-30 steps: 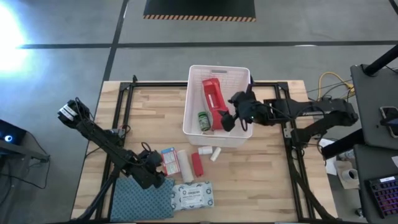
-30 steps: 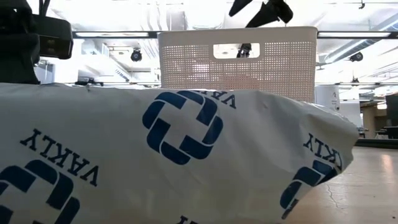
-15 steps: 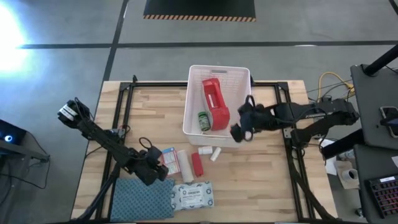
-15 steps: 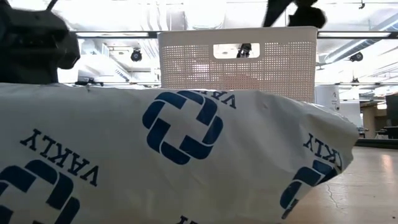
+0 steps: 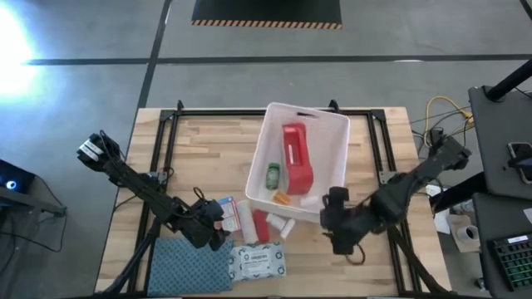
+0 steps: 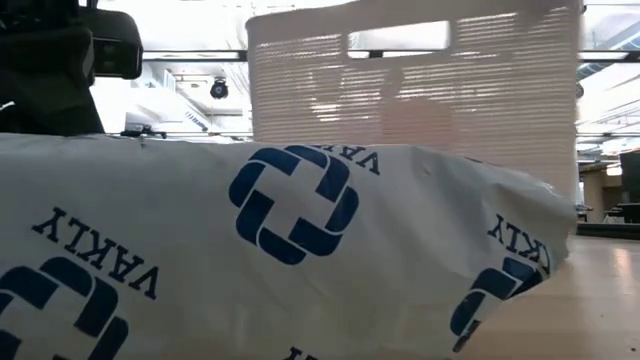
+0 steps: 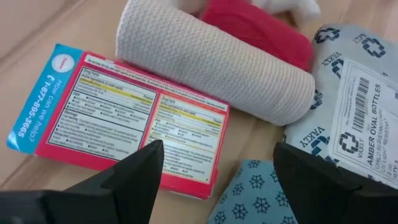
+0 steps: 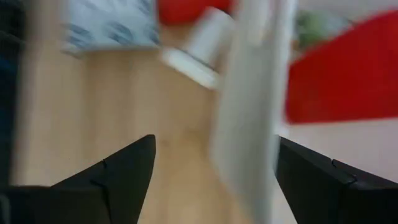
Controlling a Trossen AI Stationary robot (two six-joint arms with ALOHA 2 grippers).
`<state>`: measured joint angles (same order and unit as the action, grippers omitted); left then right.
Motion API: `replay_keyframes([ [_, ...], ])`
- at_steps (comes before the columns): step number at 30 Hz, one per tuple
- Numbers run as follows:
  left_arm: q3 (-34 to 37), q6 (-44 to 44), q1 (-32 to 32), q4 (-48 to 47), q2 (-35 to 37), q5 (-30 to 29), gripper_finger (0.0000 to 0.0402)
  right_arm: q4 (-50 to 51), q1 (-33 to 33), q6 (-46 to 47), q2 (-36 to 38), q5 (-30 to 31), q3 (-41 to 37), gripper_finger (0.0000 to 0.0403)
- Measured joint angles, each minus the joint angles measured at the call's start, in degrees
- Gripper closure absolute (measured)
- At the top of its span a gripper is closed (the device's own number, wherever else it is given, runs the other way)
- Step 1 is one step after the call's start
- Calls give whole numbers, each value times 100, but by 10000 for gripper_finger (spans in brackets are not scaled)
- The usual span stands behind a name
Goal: Pick & place medical supplies in basket/bin
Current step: Adjust the white bin, then put the white gauze into the white bin
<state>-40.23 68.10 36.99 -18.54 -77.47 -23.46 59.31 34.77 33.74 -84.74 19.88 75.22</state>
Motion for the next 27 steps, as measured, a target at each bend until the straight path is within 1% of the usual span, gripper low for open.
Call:
replay_keyframes([
  [3,-2,71,2,10,0,0,121,669,99,1069,-198,873,151,104],
  [6,-2,156,2,21,0,0,121,1172,274,2155,-172,1562,374,104],
  [9,0,155,2,43,0,0,121,1749,529,3072,-130,2442,560,104],
  [10,4,121,-2,39,0,-1,121,2117,552,3331,-121,2660,616,104],
  [12,9,22,-22,37,0,-2,121,3038,507,3921,-128,2824,643,104],
  [13,9,-25,-31,36,0,-2,121,3153,414,4096,-139,2946,560,104],
  [14,11,-75,-44,34,0,-4,121,3025,276,3928,-95,3204,408,104],
  [15,11,-134,-69,37,0,-4,121,2906,150,3756,-12,3295,237,104],
  [18,23,-174,-108,24,0,2,121,2657,-286,3724,43,3386,179,106],
  [20,28,-169,-112,19,7,32,121,2416,-337,3591,58,3267,242,109],
  [23,26,-164,-109,33,7,66,121,1708,-172,2808,128,3068,482,112],
  [25,26,-164,-109,32,7,68,121,1212,46,2103,181,2740,633,115],
  [27,30,-164,-109,34,7,70,121,633,239,1487,185,2289,730,116],
])
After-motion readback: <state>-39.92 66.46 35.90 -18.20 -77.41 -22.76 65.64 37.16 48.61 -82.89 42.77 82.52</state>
